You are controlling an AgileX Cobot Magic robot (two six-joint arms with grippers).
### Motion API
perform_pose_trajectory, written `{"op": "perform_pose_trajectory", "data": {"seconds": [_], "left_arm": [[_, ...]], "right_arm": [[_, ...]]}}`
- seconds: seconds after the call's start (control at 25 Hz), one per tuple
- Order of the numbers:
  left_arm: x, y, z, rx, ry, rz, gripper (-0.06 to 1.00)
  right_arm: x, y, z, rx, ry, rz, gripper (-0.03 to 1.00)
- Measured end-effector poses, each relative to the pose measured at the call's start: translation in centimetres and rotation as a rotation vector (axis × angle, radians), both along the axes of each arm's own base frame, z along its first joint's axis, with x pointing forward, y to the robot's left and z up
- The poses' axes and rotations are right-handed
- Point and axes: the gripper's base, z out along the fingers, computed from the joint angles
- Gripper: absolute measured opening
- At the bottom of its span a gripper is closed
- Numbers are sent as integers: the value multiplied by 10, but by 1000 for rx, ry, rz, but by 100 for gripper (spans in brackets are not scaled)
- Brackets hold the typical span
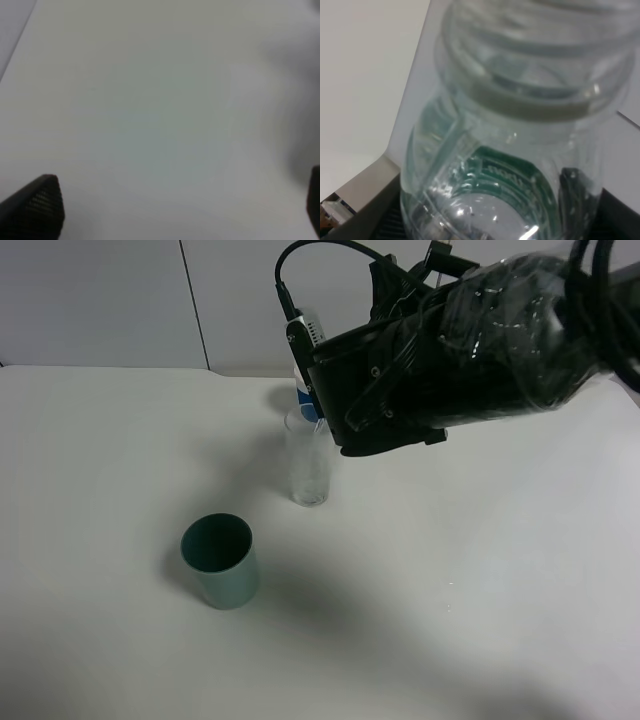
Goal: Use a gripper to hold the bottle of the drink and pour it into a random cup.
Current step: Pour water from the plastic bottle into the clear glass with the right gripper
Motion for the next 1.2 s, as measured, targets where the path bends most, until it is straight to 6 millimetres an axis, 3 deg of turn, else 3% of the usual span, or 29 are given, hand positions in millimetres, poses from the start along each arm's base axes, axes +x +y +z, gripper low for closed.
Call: {"op": "perform_pose_trajectory", "data": {"seconds": [1.2], "left_arm": [[0,0,0,0,0,0,98]], "right_arm": [[1,1,2,3,-4,-1,57]]}}
